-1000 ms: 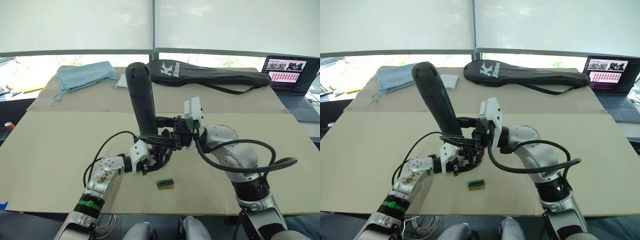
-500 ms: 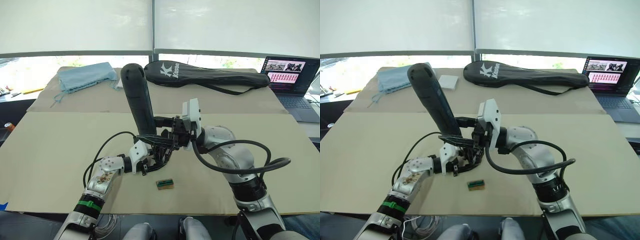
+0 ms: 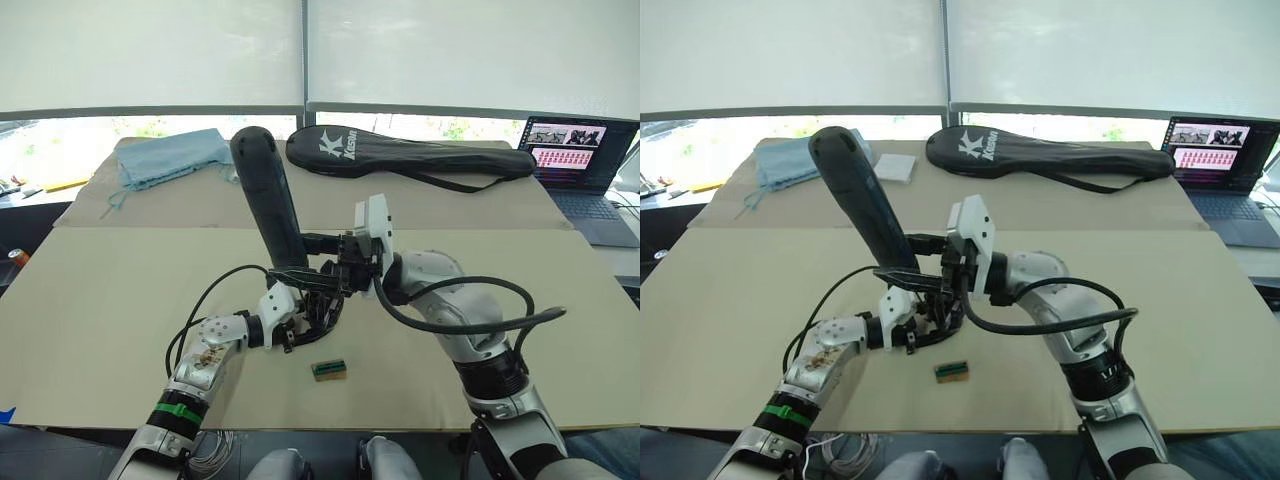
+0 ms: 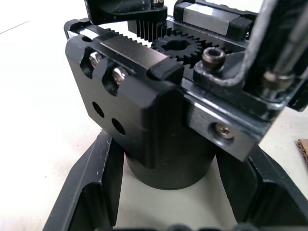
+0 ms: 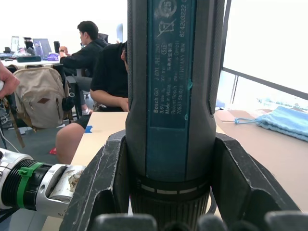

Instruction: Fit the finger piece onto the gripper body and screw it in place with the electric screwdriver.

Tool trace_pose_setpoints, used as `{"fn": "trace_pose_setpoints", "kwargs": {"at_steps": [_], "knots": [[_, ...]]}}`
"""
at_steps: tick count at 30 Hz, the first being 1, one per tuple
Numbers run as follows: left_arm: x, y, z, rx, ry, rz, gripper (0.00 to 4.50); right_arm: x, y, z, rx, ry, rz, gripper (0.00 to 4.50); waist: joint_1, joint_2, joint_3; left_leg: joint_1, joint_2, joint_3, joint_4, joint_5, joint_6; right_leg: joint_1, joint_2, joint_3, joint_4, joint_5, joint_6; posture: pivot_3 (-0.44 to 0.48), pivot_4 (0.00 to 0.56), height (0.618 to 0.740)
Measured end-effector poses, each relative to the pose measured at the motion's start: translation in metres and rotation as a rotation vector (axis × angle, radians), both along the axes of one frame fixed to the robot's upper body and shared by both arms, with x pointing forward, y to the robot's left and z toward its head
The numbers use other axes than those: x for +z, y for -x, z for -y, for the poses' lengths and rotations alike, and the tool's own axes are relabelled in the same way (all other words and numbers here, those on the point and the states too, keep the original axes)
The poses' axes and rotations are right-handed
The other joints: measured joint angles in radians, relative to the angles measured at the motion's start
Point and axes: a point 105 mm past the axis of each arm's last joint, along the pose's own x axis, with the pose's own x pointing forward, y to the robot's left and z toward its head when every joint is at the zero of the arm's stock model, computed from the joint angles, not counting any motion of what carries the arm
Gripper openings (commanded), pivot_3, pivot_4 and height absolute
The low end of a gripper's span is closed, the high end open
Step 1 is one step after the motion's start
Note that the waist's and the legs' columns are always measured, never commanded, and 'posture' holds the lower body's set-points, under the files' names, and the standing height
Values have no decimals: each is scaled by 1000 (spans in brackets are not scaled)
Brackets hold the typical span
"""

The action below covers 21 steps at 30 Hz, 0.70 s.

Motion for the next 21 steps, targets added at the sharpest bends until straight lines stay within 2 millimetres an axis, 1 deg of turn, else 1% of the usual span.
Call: {"fn": "trace_pose_setpoints", "kwargs": {"at_steps": [6, 21], "knots": [[-1, 1, 0, -3, -4, -2, 2281, -2, -1, 4, -15, -27, -27, 1916, 0, 0, -3, 1, 0, 0, -4, 0, 0, 1, 1, 0, -5, 0, 0, 0, 150, 740], [0, 2, -2, -1, -11, -7, 2281, -3, -2, 7, -25, -33, -36, 1916, 0, 1, -3, 3, 1, 0, -7, 0, -1, 2, 1, 0, -6, 0, 0, 0, 150, 740]]}}
